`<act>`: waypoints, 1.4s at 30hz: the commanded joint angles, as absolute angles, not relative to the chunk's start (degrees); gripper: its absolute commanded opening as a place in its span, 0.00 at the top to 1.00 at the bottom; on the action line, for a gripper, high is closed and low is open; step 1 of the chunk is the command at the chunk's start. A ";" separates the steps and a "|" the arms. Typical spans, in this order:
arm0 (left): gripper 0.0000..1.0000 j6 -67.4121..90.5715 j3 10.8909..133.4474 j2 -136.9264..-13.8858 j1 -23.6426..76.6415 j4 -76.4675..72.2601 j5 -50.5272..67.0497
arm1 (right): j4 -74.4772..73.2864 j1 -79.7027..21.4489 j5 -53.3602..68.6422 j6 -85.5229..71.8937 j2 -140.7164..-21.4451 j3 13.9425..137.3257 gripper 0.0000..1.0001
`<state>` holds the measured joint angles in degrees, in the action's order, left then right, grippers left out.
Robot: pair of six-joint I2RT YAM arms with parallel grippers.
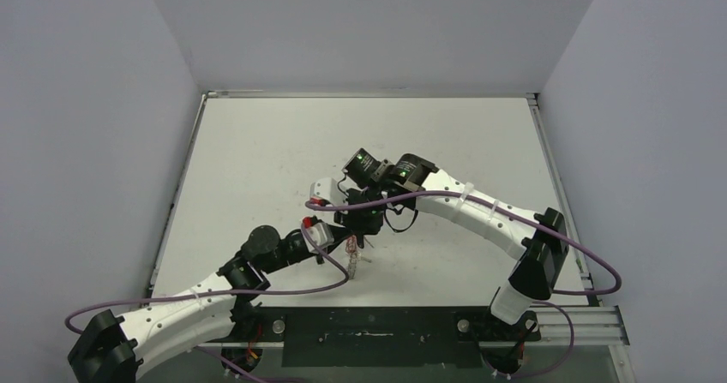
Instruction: Put the keys on the keyring
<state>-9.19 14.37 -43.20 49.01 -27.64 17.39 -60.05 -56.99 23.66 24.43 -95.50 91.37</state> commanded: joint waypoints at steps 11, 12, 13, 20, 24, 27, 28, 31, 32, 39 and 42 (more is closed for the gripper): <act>1.00 -4.10 5.83 -37.87 48.97 -52.60 15.10 | -34.64 -46.14 45.30 23.45 -77.85 73.75 0.49; 1.00 -4.02 5.54 -37.88 48.96 -53.56 15.22 | -34.10 -46.12 46.86 24.38 -77.51 72.88 0.50; 1.00 -3.92 5.28 -37.97 48.98 -54.50 15.33 | -33.72 -46.07 48.26 25.15 -77.27 72.34 0.50; 1.00 -3.69 5.30 -37.89 49.00 -55.39 16.73 | -31.50 -46.12 53.20 26.94 -77.67 70.85 0.53; 1.00 -3.74 5.65 -37.97 48.96 -54.54 17.11 | -31.33 -46.14 52.38 26.22 -78.70 71.36 0.59; 1.00 -3.85 5.84 -38.10 48.96 -54.26 17.31 | -31.25 -46.14 52.17 24.95 -79.78 72.09 0.64; 1.00 -3.86 5.88 -38.14 48.98 -54.12 17.31 | -31.22 -46.19 52.07 24.54 -80.18 72.22 0.64; 1.00 -3.99 6.04 -38.32 48.96 -53.93 17.44 | -31.34 -46.48 51.66 23.86 -81.17 72.50 0.65; 1.00 -3.97 6.05 -38.36 48.96 -53.84 17.48 | -31.48 -46.54 51.56 23.74 -81.48 72.60 0.68; 1.00 -4.16 6.24 -38.27 48.96 -53.22 17.49 | -32.53 -46.58 51.42 23.07 -82.62 73.46 0.93; 1.00 -4.22 6.31 -38.15 49.00 -53.02 17.45 | -32.97 -46.50 51.00 23.52 -82.41 73.41 1.00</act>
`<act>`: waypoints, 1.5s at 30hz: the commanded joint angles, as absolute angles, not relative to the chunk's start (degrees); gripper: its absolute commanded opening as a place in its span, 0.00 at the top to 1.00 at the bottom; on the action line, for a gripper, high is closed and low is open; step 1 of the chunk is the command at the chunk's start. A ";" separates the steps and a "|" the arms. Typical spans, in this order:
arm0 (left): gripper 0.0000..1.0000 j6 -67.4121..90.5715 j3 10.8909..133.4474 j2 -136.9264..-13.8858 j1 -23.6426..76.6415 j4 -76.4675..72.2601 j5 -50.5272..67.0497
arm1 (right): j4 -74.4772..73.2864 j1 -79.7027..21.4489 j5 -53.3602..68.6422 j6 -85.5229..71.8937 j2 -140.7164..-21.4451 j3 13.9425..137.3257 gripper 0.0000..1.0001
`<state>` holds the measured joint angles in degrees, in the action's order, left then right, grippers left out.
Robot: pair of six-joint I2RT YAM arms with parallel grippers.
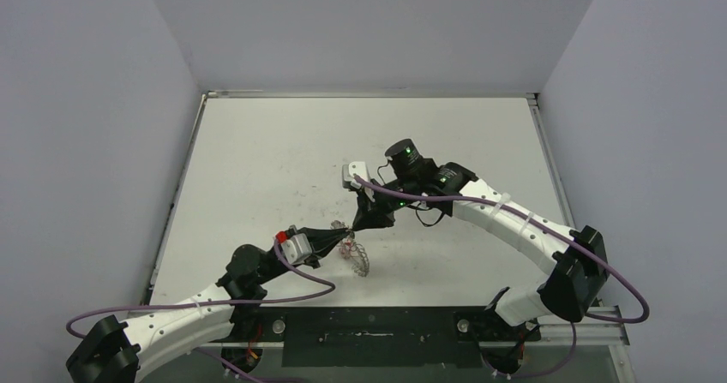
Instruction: Put the keys on the keyring
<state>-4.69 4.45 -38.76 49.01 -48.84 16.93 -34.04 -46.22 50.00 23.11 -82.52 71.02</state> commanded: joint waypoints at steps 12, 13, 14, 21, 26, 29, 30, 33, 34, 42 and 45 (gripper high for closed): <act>1.00 -4.40 6.24 -37.44 48.96 -52.77 17.62 | -33.49 -46.06 47.38 23.50 -82.64 71.59 1.00; 1.00 -4.47 6.24 -37.44 49.00 -52.74 17.58 | -33.49 -46.10 47.23 23.47 -82.83 71.55 1.00; 1.00 -4.48 6.25 -37.44 49.00 -52.80 17.60 | -33.55 -46.06 47.09 23.47 -83.03 71.48 1.00; 1.00 -4.62 6.41 -37.36 48.96 -53.13 17.60 | -33.68 -45.82 45.87 23.47 -84.24 71.16 1.00; 1.00 -4.74 6.51 -37.53 48.98 -53.17 17.59 | -33.57 -45.53 44.81 22.78 -84.97 70.93 1.00; 1.00 -4.77 6.59 -37.78 49.00 -53.26 17.61 | -32.97 -45.62 46.46 22.59 -85.33 70.93 1.00; 1.00 -4.77 6.59 -37.93 49.00 -53.44 17.64 | -32.58 -45.70 47.28 22.63 -85.36 70.82 1.00; 1.00 -4.86 6.59 -38.29 49.00 -53.86 17.58 | -29.66 -46.09 50.32 22.52 -85.15 69.62 1.00; 1.00 -4.88 6.59 -38.46 48.96 -54.06 17.64 | -28.63 -46.26 51.32 22.45 -85.10 69.09 1.00; 1.00 -5.03 6.52 -38.43 48.97 -54.33 17.66 | -25.54 -46.73 52.37 22.84 -84.46 66.27 0.98; 1.00 -5.02 6.40 -38.11 48.96 -54.11 17.69 | -24.30 -46.48 51.38 22.85 -82.37 65.12 0.75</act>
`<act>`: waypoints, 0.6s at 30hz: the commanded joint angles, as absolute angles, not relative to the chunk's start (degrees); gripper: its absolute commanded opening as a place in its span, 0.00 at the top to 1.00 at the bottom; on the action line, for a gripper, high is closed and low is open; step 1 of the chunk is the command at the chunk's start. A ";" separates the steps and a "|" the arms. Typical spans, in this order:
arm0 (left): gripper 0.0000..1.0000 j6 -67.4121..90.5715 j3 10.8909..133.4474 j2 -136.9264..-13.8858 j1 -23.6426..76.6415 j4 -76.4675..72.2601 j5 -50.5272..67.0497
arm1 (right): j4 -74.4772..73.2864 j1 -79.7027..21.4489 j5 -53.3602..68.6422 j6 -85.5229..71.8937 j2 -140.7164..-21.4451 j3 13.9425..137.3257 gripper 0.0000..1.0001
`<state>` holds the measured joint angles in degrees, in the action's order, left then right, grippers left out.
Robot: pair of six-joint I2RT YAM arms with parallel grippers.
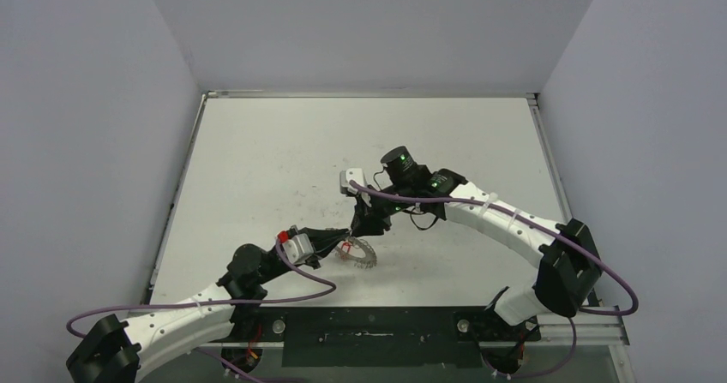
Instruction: Put the keys on the keyring
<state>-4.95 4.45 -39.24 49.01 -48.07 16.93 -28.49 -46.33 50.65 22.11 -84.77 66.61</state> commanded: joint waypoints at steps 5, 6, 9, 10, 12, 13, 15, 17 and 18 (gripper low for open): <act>1.00 -4.92 6.09 -37.48 48.96 -53.81 17.67 | -19.36 -45.63 50.27 23.20 -77.29 61.48 0.61; 1.00 -4.87 6.07 -37.37 48.96 -53.65 17.73 | -18.15 -45.62 50.27 23.28 -76.40 60.77 0.61; 1.00 -4.79 6.07 -37.02 49.01 -53.38 17.84 | -14.45 -45.56 50.61 23.07 -74.68 58.88 0.61; 1.00 -4.75 6.04 -36.93 48.96 -53.33 17.80 | -13.43 -45.61 50.58 22.80 -74.29 58.41 0.61; 1.00 -4.75 5.98 -36.77 48.98 -53.20 17.89 | -11.64 -45.53 50.22 22.30 -73.91 57.67 0.61; 1.00 -4.77 6.04 -36.67 49.00 -53.10 17.92 | -10.94 -45.53 50.19 22.18 -73.88 57.37 0.61; 1.00 -4.76 5.99 -36.63 48.96 -53.13 18.09 | -9.68 -45.55 50.33 21.91 -74.06 57.06 0.62; 1.00 -4.79 6.05 -36.62 48.98 -53.16 18.19 | -8.69 -45.53 51.06 21.72 -74.60 56.95 0.63; 1.00 -4.75 6.07 -36.62 49.07 -53.17 18.19 | -8.41 -45.53 51.59 21.71 -74.94 57.07 0.63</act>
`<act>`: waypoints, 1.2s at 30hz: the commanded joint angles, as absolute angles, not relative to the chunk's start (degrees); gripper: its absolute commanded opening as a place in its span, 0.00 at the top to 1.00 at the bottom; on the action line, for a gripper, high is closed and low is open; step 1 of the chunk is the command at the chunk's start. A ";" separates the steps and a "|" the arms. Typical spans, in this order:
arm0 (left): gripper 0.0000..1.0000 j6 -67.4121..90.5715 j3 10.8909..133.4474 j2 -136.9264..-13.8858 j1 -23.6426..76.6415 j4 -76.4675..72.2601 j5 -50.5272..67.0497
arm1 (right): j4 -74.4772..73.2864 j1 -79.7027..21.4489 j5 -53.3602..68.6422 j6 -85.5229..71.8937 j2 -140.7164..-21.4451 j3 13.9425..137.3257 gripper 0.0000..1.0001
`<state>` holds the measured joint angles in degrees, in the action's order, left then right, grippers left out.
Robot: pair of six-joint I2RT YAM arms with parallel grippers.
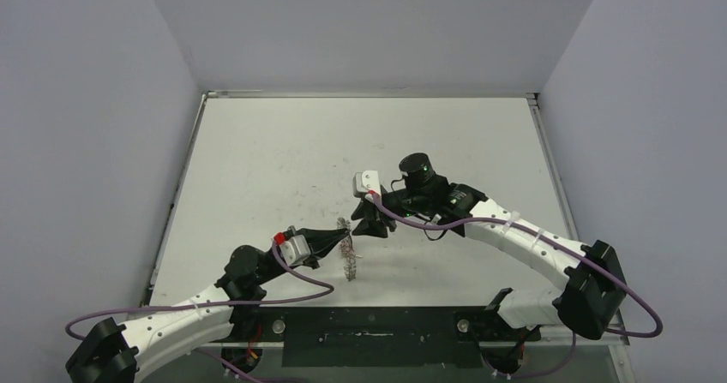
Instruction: Put the keys on the keyring
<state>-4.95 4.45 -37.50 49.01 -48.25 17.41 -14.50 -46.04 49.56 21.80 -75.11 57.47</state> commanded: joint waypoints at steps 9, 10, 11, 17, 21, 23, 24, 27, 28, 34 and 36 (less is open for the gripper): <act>1.00 -4.80 6.16 -36.44 49.01 -53.24 18.18 | -8.11 -45.60 56.81 23.02 -77.67 56.98 0.69; 1.00 -4.75 6.20 -36.44 49.03 -53.18 18.19 | -8.09 -45.61 57.34 23.05 -77.80 56.96 0.71; 1.00 -4.80 6.17 -36.39 48.98 -53.17 18.15 | -8.09 -45.61 57.53 23.03 -78.03 57.02 0.72; 1.00 -4.77 6.26 -36.57 48.98 -53.34 18.19 | -6.85 -45.62 58.51 23.11 -78.13 56.48 0.77; 1.00 -4.75 6.26 -36.65 48.99 -53.52 18.19 | -5.38 -45.79 59.02 22.71 -78.22 55.86 0.84; 1.00 -4.63 6.19 -36.61 49.03 -53.54 18.19 | -4.52 -45.79 59.23 22.55 -78.06 55.51 0.93; 1.00 -4.58 6.16 -36.64 48.99 -53.53 18.19 | -4.19 -45.79 59.36 22.47 -77.97 55.30 0.97; 1.00 -4.53 6.11 -36.45 48.97 -53.66 18.18 | -4.13 -45.79 59.49 22.63 -77.62 55.07 1.00; 1.00 -4.45 6.09 -36.39 49.00 -53.62 18.15 | -4.20 -45.79 59.40 22.59 -77.49 54.96 1.00; 1.00 -3.77 5.67 -35.97 48.96 -53.77 16.89 | -7.77 -45.77 56.44 22.13 -76.27 56.28 1.00; 0.99 -3.62 5.67 -35.42 48.96 -53.18 16.17 | -10.56 -45.72 54.79 22.23 -76.04 57.59 1.00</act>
